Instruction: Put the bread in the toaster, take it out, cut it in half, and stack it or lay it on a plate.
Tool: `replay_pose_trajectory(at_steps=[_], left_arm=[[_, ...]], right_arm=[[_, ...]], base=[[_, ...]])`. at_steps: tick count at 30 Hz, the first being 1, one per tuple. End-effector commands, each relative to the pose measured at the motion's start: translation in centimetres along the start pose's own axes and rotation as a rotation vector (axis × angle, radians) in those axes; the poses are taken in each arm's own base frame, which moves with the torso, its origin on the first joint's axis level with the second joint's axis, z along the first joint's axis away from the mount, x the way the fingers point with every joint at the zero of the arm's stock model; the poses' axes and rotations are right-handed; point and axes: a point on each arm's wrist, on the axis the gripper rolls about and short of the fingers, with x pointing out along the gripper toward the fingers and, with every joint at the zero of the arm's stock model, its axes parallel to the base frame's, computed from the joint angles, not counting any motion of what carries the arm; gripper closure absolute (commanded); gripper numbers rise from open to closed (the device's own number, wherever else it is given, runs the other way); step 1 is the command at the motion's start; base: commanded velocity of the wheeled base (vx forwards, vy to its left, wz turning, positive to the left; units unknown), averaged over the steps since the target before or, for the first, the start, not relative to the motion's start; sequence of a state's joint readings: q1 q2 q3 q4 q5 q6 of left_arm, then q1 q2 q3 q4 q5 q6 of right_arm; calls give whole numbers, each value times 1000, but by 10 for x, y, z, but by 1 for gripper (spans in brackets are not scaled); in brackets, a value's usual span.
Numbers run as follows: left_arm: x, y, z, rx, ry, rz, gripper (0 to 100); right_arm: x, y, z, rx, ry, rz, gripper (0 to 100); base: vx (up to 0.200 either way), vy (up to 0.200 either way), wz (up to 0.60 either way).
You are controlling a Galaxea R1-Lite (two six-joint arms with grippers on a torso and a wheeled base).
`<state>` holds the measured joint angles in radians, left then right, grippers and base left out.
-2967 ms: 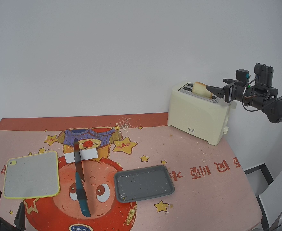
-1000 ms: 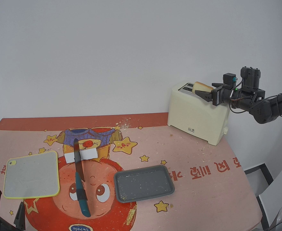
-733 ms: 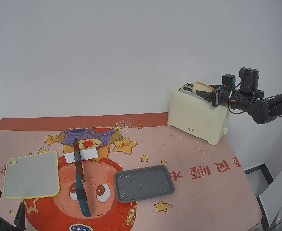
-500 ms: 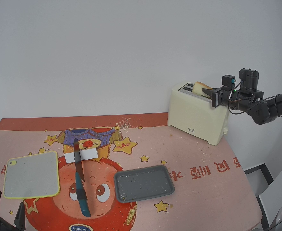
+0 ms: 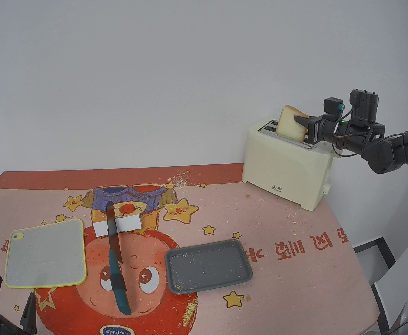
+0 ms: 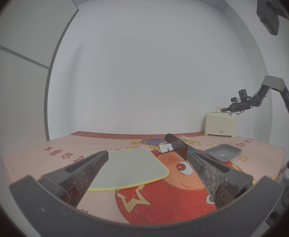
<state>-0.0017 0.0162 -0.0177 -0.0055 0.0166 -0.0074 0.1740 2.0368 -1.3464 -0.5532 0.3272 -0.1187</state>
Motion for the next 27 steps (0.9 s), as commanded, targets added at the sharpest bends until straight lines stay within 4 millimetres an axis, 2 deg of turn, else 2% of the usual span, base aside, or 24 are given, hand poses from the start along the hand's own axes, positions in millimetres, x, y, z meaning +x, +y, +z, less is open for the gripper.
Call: replay_pose_trajectory(at_steps=[1,6,8,9,15,19,22,27], left_arm=[[1,0,-5,0,7,2,0],[1,0,-5,0,9,1,0],[1,0,-5,0,9,1,0],[1,0,-5,0,7,0,0],[1,0,-5,0,7,2,0],[0,0,-5,0,5,0,0],[1,0,-5,0,7,0,0],[1,0,-5,0,7,0,0]], right_arm=[[-16,3,37,-1,-91,-4,100],[-45,29,80,105,-143,51,100],[-52,39,88,148,-155,75,100],[-61,52,96,213,-166,100,100],[-90,89,99,474,-153,103,100],[-106,112,85,643,-90,125,100],[-113,131,53,729,18,111,100],[-113,142,15,771,121,86,100]], base=[[0,0,0],[0,0,0],[0,0,0],[0,0,0],[0,0,0],[0,0,0],[0,0,0],[0,0,0]])
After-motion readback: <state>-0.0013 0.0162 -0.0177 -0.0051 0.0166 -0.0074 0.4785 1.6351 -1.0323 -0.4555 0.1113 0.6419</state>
